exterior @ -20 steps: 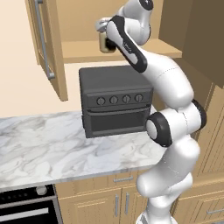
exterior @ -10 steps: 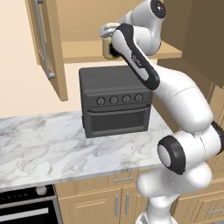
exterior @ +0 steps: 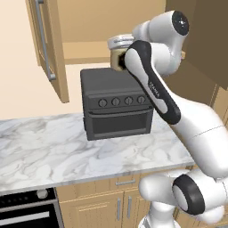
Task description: Move the mayonnaise and shaker from the cabinet to the dining counter.
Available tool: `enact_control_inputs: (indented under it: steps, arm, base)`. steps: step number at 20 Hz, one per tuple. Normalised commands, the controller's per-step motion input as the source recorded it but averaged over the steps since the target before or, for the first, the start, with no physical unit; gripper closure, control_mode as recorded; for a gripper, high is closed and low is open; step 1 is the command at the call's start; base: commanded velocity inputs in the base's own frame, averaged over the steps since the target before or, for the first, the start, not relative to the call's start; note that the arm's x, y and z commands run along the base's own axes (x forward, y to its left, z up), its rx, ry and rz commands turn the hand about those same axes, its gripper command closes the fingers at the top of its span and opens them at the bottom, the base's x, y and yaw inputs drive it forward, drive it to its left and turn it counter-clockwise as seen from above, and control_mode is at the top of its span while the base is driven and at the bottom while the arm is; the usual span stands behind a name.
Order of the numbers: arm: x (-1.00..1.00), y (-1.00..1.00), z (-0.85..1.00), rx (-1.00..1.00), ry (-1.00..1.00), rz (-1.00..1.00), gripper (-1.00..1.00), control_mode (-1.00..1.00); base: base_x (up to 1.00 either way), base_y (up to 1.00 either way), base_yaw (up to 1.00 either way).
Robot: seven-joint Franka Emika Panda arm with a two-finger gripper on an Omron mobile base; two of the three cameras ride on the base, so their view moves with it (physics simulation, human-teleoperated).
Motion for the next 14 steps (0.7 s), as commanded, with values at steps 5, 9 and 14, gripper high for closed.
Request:
enact_control_inputs:
  steps: [5,9,14]
  arm:
    - [-0.92,-0.14,-0.15,0.0,0.0,0.04,1.0,-1.0]
    - [-0.9,-0.16,-0.27,0.0,-0.01,0.08,1.0,-1.0]
    - [-0.77,-0.19,-0.33,0.03,0.0,0.04,1.0,-1.0]
  base:
    - [0.0,0.0,0.0]
    - [0.0,0.0,0.0]
    - [0.0,0.0,0.0]
